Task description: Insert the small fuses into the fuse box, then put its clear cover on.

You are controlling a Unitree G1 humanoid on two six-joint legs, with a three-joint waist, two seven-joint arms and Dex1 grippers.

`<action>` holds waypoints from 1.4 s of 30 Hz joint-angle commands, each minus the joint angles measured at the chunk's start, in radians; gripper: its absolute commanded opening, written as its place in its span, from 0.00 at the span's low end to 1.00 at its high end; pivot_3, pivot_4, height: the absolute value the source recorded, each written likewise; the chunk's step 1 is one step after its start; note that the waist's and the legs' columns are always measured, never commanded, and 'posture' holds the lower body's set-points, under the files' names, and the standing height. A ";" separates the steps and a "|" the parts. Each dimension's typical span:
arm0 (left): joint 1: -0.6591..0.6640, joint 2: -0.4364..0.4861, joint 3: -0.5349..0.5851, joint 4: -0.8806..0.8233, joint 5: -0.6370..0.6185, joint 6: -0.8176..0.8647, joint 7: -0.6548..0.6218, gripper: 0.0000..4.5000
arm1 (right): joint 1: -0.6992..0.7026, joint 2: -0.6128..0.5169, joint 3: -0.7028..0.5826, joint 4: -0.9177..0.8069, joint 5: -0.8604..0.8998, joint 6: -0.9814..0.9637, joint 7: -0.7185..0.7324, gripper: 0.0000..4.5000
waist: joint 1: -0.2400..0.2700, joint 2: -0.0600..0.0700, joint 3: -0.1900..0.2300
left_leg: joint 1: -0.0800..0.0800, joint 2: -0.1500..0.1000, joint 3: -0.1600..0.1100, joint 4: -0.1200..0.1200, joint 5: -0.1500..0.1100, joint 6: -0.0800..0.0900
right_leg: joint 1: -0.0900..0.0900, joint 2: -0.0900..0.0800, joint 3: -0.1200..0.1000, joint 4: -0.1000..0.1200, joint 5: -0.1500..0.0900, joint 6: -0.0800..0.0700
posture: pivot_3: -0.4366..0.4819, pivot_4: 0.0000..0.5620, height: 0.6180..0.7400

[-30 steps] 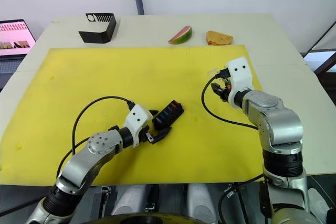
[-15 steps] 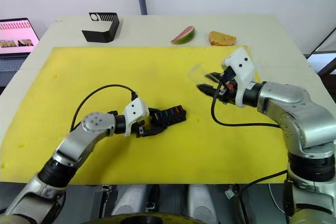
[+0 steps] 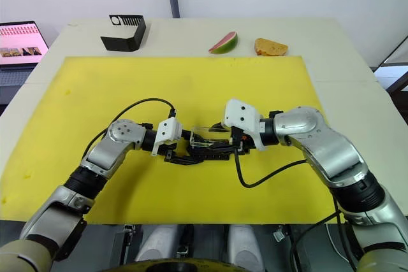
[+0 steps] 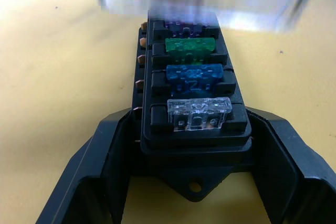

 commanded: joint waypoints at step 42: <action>-0.010 -0.008 0.022 -0.007 0.033 0.005 0.001 0.58 | -0.004 0.039 0.001 0.104 -0.127 -0.154 0.062 0.88 | -0.001 0.000 0.000 | 0.000 0.000 0.000 0.001 0.000 0.000 | 0.000 0.000 0.000 0.001 0.000 0.000 | 0.48 0.27 1.00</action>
